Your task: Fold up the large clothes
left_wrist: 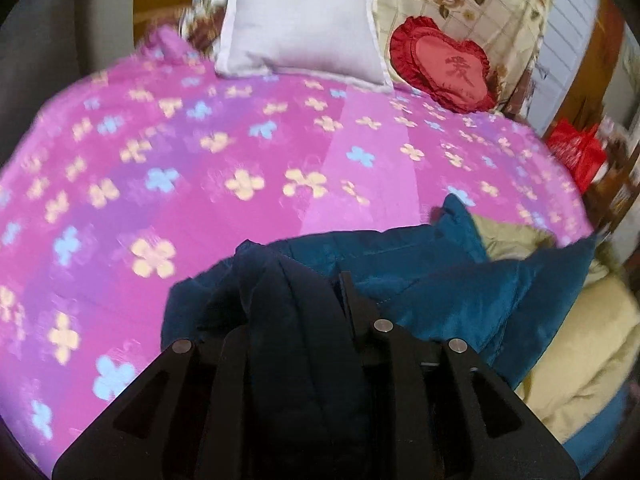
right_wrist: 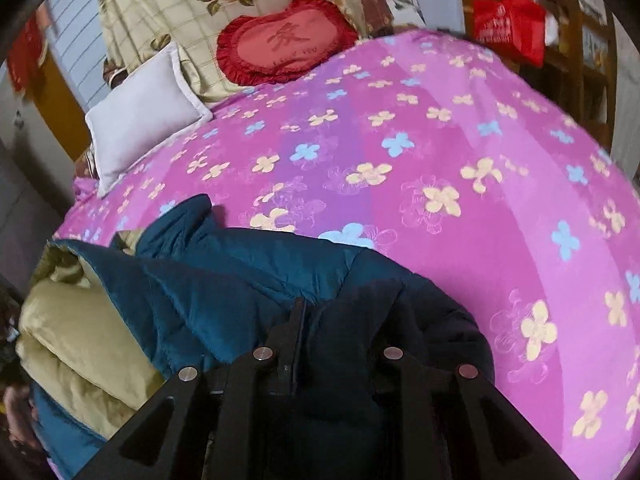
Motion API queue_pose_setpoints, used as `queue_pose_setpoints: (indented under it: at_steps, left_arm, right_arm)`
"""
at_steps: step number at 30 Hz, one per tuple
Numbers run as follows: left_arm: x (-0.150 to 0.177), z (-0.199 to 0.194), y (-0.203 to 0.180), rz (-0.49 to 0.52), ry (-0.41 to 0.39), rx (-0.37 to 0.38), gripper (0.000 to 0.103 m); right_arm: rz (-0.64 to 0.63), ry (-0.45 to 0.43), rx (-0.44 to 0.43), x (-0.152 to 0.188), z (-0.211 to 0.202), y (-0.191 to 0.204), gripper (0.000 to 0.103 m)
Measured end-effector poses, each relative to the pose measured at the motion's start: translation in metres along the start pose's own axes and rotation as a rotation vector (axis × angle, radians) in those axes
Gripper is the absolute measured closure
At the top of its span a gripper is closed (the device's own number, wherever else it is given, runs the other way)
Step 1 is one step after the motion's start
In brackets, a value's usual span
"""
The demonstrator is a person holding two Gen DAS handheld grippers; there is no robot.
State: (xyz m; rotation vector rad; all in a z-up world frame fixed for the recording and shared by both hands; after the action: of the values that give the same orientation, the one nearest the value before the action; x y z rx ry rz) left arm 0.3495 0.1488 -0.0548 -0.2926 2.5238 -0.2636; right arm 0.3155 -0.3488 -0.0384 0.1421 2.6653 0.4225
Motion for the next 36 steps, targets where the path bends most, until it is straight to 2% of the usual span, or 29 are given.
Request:
queue_pose_setpoints:
  at_steps: [3,5,6,7,8,9,10,13,15,18,20,23,26,29,31,32,36]
  left_arm:
    - [-0.007,-0.012,0.011,-0.065,0.055,0.121,0.077]
    - [-0.014,-0.031,0.017,-0.089,0.035,0.212,0.071]
    - [-0.016,-0.039,0.018,-0.092,0.023,0.243,0.064]
    - [-0.019,-0.048,0.020,-0.096,0.014,0.282,0.052]
    - [-0.020,-0.055,0.021,-0.099,0.007,0.306,0.045]
    - [-0.020,-0.061,0.023,-0.102,-0.012,0.304,0.034]
    - [-0.021,-0.068,0.025,-0.106,-0.038,0.281,0.030]
    - [-0.019,-0.082,0.033,-0.122,-0.077,0.253,0.029]
    - [-0.015,-0.090,0.037,-0.116,-0.110,0.186,0.029]
    - [0.006,-0.113,0.017,0.041,-0.193,0.087,0.029]
    - [0.032,-0.127,-0.001,0.156,-0.242,0.066,0.029]
    - [0.077,-0.123,-0.021,0.294,-0.207,0.046,0.029]
    - [0.101,-0.101,-0.030,0.341,-0.135,0.011,0.029]
    - [0.079,-0.083,-0.031,0.298,-0.119,-0.093,0.029]
    - [0.051,-0.067,-0.032,0.224,-0.064,-0.079,0.029]
    - [0.038,-0.060,-0.034,0.204,-0.046,-0.085,0.029]
    - [-0.014,-0.037,-0.044,0.195,-0.074,-0.168,0.029]
  right_arm:
    - [0.088,-0.015,-0.113,-0.003,-0.018,-0.010,0.076]
    - [0.145,-0.031,-0.190,-0.002,-0.033,-0.015,0.069]
    - [0.162,-0.043,-0.213,-0.004,-0.040,-0.015,0.066]
    - [0.168,-0.061,-0.221,-0.002,-0.050,-0.017,0.064]
    - [0.164,-0.072,-0.227,-0.001,-0.057,-0.016,0.064]
    - [0.152,-0.082,-0.238,0.001,-0.063,-0.013,0.064]
    - [0.136,-0.094,-0.238,0.004,-0.070,-0.010,0.064]
    - [0.070,-0.145,-0.201,0.014,-0.089,-0.002,0.064]
    - [0.015,-0.166,-0.173,0.019,-0.096,0.005,0.064]
    - [-0.083,-0.160,-0.135,0.032,-0.099,0.020,0.064]
    - [-0.148,-0.143,-0.096,0.044,-0.098,0.029,0.064]
    - [-0.264,-0.108,-0.057,0.063,-0.092,0.041,0.064]
    - [-0.300,-0.030,-0.034,0.071,-0.071,0.044,0.064]
    - [-0.277,-0.016,-0.037,0.061,-0.058,0.044,0.063]
    - [-0.226,0.035,-0.051,0.041,-0.041,0.043,0.064]
    - [-0.211,0.033,-0.040,0.031,-0.036,0.044,0.064]
    - [-0.138,0.007,-0.009,-0.012,-0.013,0.041,0.064]
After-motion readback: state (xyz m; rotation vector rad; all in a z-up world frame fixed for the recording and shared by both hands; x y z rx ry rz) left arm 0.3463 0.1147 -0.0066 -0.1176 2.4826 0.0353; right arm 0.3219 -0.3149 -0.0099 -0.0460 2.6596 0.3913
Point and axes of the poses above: each gripper's, at about its wrist camera, not at the fingertips, and z roughly the way its jaws point, y to its left, x to its underside, the point moved 4 cm from there along z, roughly the way its jaws point, and after that the axes turned 5 degrees about y, right-handed, at the moved point
